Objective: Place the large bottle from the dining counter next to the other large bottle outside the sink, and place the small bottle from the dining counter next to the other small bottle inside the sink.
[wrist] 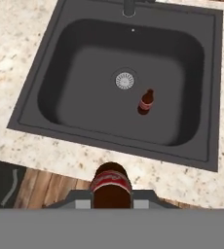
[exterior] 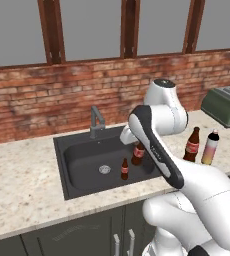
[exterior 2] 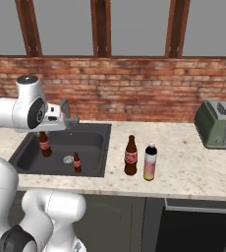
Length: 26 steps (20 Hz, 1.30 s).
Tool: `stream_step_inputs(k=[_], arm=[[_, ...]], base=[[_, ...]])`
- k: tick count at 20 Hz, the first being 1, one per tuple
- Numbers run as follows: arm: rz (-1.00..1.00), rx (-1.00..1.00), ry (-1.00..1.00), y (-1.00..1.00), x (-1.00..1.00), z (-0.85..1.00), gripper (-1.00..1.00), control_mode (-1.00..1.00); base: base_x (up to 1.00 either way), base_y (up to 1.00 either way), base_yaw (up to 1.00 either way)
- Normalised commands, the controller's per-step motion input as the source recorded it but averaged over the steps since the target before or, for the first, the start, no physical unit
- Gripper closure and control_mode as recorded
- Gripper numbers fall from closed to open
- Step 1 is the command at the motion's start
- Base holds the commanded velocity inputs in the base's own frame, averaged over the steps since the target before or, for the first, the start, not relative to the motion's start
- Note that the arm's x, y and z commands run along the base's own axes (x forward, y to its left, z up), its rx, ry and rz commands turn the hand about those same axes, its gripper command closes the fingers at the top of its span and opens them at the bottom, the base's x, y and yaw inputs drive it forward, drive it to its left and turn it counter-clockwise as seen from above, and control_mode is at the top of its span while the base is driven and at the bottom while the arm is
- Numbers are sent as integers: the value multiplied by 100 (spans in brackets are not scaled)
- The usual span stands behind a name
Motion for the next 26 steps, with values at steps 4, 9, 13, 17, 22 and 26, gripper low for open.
stream_step_inputs(k=[4, 9, 13, 17, 22, 26], arm=[[-9, 0, 0, 5, 39, -23, 100, -100], [-6, -2, 0, 2, 87, -26, 100, -100], [-5, 0, 0, 8, 65, -16, 100, -100], [-3, 0, 0, 21, 8, -29, 100, -100], [-2, 0, 0, 22, 0, -45, 100, -100], [-1, 0, 0, 13, 0, -49, 100, -100]], base=[[0, 0, 0], [0, 0, 0], [0, 0, 0], [0, 0, 0], [0, 0, 0], [0, 0, 0]])
